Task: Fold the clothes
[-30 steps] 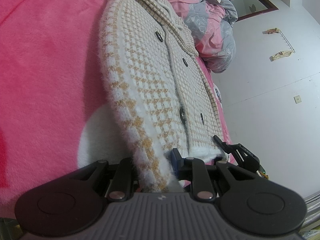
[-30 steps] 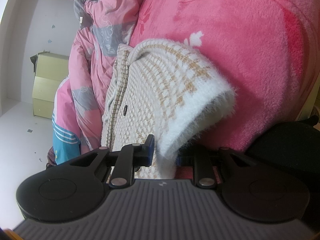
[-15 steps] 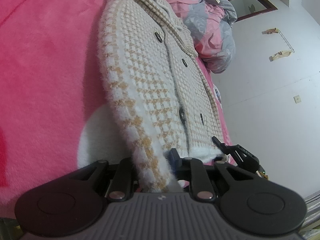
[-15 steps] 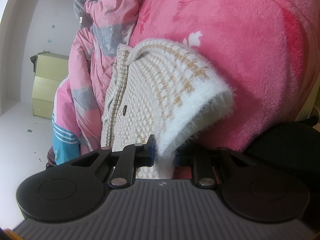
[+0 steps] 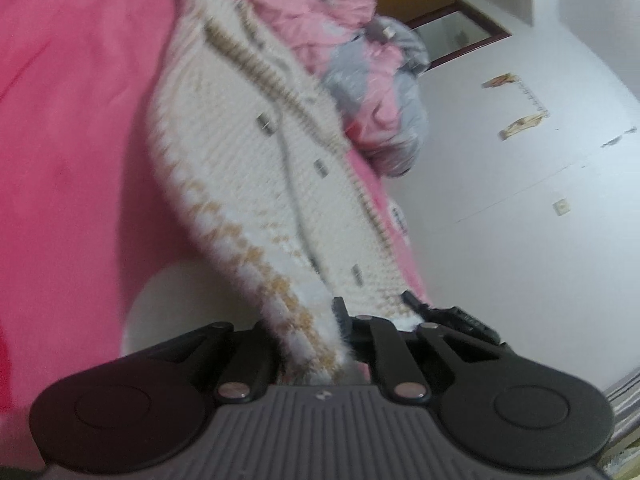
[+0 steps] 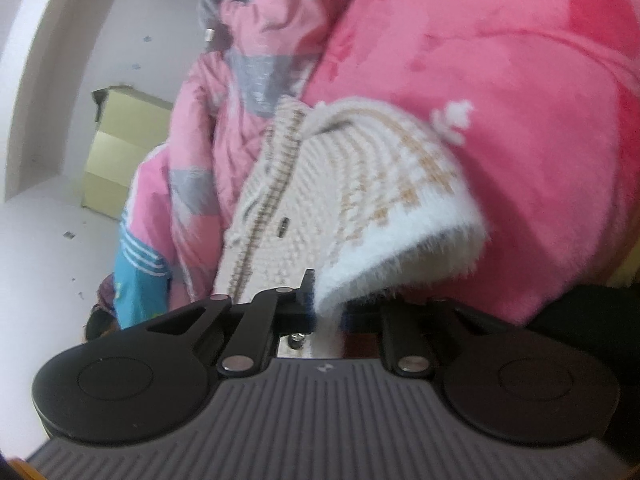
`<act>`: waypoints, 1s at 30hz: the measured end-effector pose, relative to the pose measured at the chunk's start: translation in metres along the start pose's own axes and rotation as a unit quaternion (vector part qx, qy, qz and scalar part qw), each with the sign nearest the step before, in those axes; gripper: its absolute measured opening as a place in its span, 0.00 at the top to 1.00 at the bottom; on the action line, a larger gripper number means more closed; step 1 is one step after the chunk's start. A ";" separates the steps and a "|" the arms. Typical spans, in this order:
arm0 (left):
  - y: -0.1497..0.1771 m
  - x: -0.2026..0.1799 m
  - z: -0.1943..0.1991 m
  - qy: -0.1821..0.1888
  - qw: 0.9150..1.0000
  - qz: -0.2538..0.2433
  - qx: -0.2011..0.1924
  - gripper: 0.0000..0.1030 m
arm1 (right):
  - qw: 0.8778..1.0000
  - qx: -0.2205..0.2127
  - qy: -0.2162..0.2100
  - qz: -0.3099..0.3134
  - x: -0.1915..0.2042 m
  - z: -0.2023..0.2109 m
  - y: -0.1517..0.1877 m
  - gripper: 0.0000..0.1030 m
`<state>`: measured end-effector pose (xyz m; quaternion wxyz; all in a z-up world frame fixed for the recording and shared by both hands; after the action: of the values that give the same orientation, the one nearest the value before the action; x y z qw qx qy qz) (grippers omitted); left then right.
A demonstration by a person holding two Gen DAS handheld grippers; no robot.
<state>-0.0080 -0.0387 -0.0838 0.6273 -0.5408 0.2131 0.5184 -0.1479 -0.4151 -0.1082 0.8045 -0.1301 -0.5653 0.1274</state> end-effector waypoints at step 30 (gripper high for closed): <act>-0.230 -0.006 -0.085 -0.015 0.991 -0.080 -0.110 0.93 | 0.982 0.034 -0.114 0.150 0.159 -0.191 -0.096 0.91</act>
<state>0.2174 -0.0898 -0.0008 0.6064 -0.6140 0.1013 0.4951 0.0896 -0.4610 0.0026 0.7106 -0.1711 -0.6225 0.2797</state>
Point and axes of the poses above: each gripper's, at about its wrist camera, not at the fingertips, and z roughly against the way its jaws point, x to its left, y to its underside, the point moved 5 cm from there along -z, roughly the way its jaws point, and after that the axes turned 5 degrees about -x, right-handed, at the moved point
